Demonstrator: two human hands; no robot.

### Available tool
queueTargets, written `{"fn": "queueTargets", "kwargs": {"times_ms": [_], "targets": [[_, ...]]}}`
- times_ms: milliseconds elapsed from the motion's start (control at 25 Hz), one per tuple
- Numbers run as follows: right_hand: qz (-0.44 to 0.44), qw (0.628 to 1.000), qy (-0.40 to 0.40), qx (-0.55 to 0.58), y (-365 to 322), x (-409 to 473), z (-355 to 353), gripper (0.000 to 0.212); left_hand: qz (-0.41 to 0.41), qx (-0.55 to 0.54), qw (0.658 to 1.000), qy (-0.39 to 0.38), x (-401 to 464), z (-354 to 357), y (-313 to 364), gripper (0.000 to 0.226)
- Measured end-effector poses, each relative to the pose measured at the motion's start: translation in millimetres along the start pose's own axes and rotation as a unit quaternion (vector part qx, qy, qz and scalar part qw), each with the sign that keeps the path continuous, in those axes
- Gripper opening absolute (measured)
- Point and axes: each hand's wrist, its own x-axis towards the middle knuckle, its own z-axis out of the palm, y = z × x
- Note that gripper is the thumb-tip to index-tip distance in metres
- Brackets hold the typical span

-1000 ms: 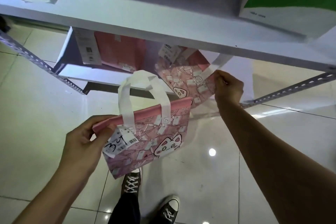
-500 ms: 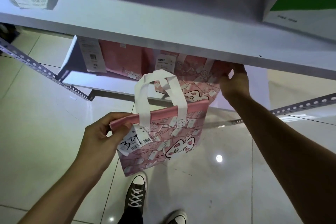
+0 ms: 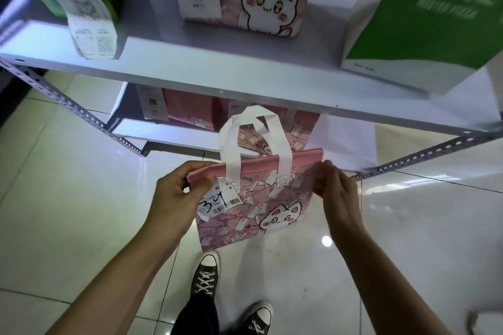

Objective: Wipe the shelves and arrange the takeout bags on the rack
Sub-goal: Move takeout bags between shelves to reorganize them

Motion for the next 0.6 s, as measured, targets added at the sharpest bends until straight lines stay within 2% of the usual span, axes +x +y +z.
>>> {"fn": "queueTargets", "kwargs": {"times_ms": [120, 200, 320, 480, 600], "targets": [[-0.026, 0.999, 0.027, 0.002, -41, -44, -13, 0.022, -0.006, -0.004, 1.000, 0.003, -26, -2, 36, 0.033], [-0.027, 0.999, 0.042, 0.011, -74, -68, -23, 0.016, -0.007, -0.006, 1.000, 0.008, -45, -4, 65, 0.036], [-0.015, 0.998, 0.052, 0.029, -125, -103, -35, 0.017, 0.001, -0.012, 1.000, 0.014, -77, -12, 112, 0.039], [-0.035, 0.996, 0.051, 0.066, -192, -136, -46, 0.020, 0.018, -0.048, 0.997, 0.051, -106, -25, 169, 0.031], [-0.060, 0.993, 0.059, 0.082, -243, -152, -51, 0.017, 0.013, -0.090, 0.993, 0.081, -123, -35, 214, 0.041]]}}
